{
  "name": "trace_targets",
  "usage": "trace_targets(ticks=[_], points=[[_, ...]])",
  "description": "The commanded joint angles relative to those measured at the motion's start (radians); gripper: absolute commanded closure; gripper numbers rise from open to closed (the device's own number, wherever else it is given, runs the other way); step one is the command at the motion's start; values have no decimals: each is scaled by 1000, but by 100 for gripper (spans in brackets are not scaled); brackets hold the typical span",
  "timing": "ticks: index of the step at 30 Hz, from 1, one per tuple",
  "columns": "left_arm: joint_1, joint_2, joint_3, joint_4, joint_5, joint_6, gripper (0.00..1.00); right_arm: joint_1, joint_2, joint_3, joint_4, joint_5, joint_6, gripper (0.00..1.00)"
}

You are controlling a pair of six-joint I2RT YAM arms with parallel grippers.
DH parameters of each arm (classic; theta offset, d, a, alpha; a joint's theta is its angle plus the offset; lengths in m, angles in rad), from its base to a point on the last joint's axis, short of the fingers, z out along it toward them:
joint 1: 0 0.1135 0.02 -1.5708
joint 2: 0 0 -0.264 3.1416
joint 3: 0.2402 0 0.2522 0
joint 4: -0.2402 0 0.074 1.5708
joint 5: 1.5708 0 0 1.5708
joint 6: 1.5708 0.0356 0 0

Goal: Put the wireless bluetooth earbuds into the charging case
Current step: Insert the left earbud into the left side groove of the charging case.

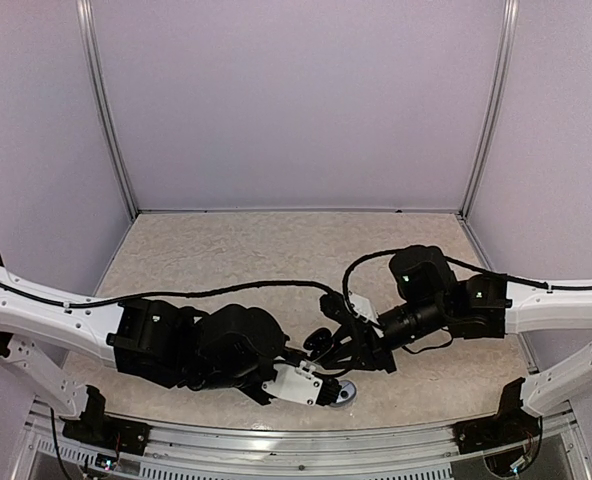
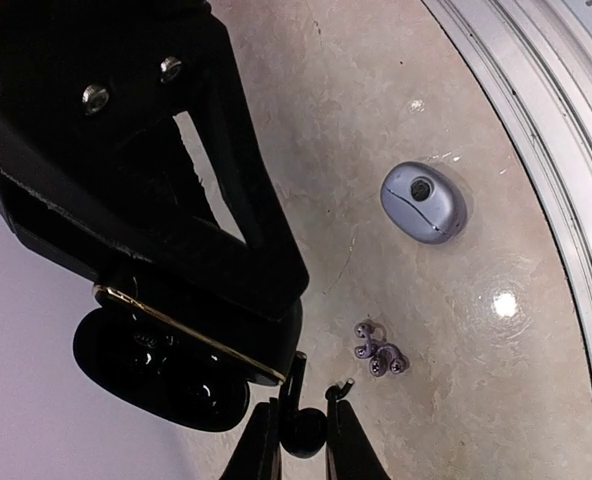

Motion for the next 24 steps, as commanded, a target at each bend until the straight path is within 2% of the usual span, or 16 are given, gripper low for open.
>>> trace_targets(ticks=[1, 24], points=[[-7, 8, 30, 16, 5, 8, 89, -6, 14, 27, 17, -26, 14, 100], [-7, -63, 37, -3, 26, -12, 89, -16, 26, 28, 1, -50, 11, 100]])
